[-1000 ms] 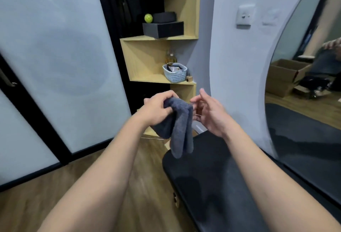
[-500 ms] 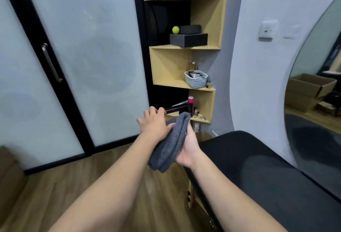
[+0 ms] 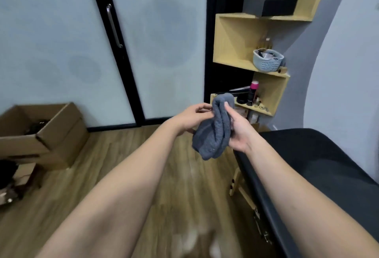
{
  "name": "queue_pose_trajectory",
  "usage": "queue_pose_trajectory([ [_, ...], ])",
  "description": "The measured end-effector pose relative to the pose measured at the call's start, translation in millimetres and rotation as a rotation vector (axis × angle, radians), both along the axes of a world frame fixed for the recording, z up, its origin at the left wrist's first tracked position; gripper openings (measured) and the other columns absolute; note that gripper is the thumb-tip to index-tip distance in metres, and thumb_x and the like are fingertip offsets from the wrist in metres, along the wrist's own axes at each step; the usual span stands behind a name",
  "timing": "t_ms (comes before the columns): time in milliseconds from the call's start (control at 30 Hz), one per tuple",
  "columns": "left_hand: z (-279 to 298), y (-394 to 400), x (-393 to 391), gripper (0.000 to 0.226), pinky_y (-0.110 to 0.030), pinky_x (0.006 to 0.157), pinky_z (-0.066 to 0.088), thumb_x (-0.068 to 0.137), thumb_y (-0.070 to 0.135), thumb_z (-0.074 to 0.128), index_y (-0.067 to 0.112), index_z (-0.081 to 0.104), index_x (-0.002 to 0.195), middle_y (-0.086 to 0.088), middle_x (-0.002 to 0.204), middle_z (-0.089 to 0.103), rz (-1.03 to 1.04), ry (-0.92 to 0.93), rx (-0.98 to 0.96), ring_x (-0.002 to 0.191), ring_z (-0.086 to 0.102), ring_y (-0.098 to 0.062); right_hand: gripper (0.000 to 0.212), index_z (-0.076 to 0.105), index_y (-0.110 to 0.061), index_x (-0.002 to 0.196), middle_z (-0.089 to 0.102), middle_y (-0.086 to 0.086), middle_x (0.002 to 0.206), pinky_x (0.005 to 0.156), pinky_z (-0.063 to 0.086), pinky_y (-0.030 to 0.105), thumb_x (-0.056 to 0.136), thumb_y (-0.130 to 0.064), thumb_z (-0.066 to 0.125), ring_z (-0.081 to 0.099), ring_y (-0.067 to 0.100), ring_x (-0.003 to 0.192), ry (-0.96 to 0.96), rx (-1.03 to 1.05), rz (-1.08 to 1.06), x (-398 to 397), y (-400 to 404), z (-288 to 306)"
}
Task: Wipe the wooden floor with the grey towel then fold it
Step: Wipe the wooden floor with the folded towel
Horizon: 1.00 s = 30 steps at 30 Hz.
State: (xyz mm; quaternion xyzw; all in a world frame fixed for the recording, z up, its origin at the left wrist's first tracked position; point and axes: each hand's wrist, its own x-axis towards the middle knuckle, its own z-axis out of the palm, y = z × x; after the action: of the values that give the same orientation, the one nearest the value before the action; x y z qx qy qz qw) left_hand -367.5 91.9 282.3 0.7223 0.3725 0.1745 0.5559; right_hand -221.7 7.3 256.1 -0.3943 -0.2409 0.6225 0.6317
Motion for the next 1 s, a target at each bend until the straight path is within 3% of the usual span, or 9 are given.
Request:
queue_pose_trajectory([
  [100,-11,-16,-17,0.016,-0.054,0.094,0.05,0.097,0.027,0.061,0.034,0.059,0.112,0.009,0.129,0.062,0.042,0.016,-0.054,0.122,0.057,-0.015,0.042,0.07,-0.007,0.123,0.072,0.018,0.117,0.078,0.06,0.036,0.097,-0.039,0.062,0.07,0.03,0.109,-0.064,0.0,0.024,-8,-8,-15],
  [167,-22,-25,-29,0.017,-0.053,0.094,0.049,0.094,0.025,0.062,0.034,0.061,0.108,0.01,0.12,0.066,0.096,0.015,-0.094,0.121,0.059,-0.015,0.049,0.059,-0.006,0.134,0.071,0.021,0.119,0.076,0.06,0.04,0.095,-0.034,0.066,0.071,0.033,0.107,-0.088,-0.03,0.026,-14,-11,-27],
  [267,-35,-43,-44,0.026,-0.042,0.082,0.052,0.081,0.027,0.065,0.036,0.063,0.105,0.012,0.107,0.069,0.174,-0.002,-0.143,0.112,0.065,-0.011,0.05,0.055,-0.008,0.137,0.068,0.023,0.123,0.076,0.06,0.046,0.094,-0.03,0.068,0.069,0.036,0.109,-0.094,-0.068,0.086,-22,-18,-42],
  [400,-57,-70,-61,0.032,-0.044,0.085,0.05,0.091,0.021,0.062,0.038,0.061,0.118,0.013,0.124,0.067,0.299,-0.011,-0.152,0.118,0.062,-0.01,0.044,0.055,-0.011,0.133,0.072,0.019,0.115,0.074,0.06,0.046,0.094,-0.027,0.07,0.072,0.035,0.103,-0.1,-0.13,0.128,-31,-34,-63],
  [500,-79,-99,-78,0.043,-0.047,0.09,0.051,0.092,0.038,0.065,0.039,0.055,0.134,0.011,0.138,0.057,0.404,0.028,-0.124,0.126,0.054,-0.012,0.04,0.056,-0.013,0.129,0.074,0.015,0.113,0.072,0.061,0.042,0.094,-0.028,0.07,0.073,0.031,0.101,-0.135,-0.16,0.193,-38,-49,-79],
  [633,-112,-142,-114,0.05,-0.026,0.075,0.048,0.093,0.053,0.061,0.034,0.053,0.139,0.01,0.141,0.054,0.486,0.091,-0.087,0.116,0.054,0.003,0.043,0.056,-0.015,0.129,0.073,0.013,0.117,0.077,0.061,0.045,0.092,-0.031,0.072,0.073,0.029,0.102,-0.198,-0.198,0.281,-54,-70,-102],
  [700,-126,-158,-137,0.052,-0.022,0.087,0.049,0.094,0.048,0.063,0.028,0.053,0.141,0.003,0.143,0.054,0.532,0.128,-0.052,0.119,0.055,-0.002,0.045,0.055,-0.015,0.13,0.073,0.011,0.116,0.077,0.061,0.044,0.092,-0.03,0.072,0.073,0.028,0.102,-0.229,-0.201,0.333,-65,-78,-110],
  [800,-143,-180,-171,0.059,-0.035,0.114,0.038,0.092,0.046,0.067,0.025,0.049,0.144,-0.003,0.149,0.049,0.579,0.193,-0.038,0.136,0.046,-0.016,0.046,0.054,-0.016,0.131,0.074,0.01,0.115,0.083,0.06,0.046,0.091,-0.031,0.073,0.072,0.03,0.104,-0.264,-0.207,0.393,-81,-89,-121],
  [1000,-170,-214,-228,0.075,-0.024,0.108,0.028,0.087,0.055,0.069,0.031,0.038,0.151,0.008,0.159,0.036,0.632,0.311,-0.032,0.145,0.033,-0.012,0.05,0.052,-0.015,0.132,0.072,0.013,0.117,0.092,0.057,0.051,0.09,-0.029,0.074,0.07,0.032,0.107,-0.287,-0.291,0.417,-109,-103,-151],
])
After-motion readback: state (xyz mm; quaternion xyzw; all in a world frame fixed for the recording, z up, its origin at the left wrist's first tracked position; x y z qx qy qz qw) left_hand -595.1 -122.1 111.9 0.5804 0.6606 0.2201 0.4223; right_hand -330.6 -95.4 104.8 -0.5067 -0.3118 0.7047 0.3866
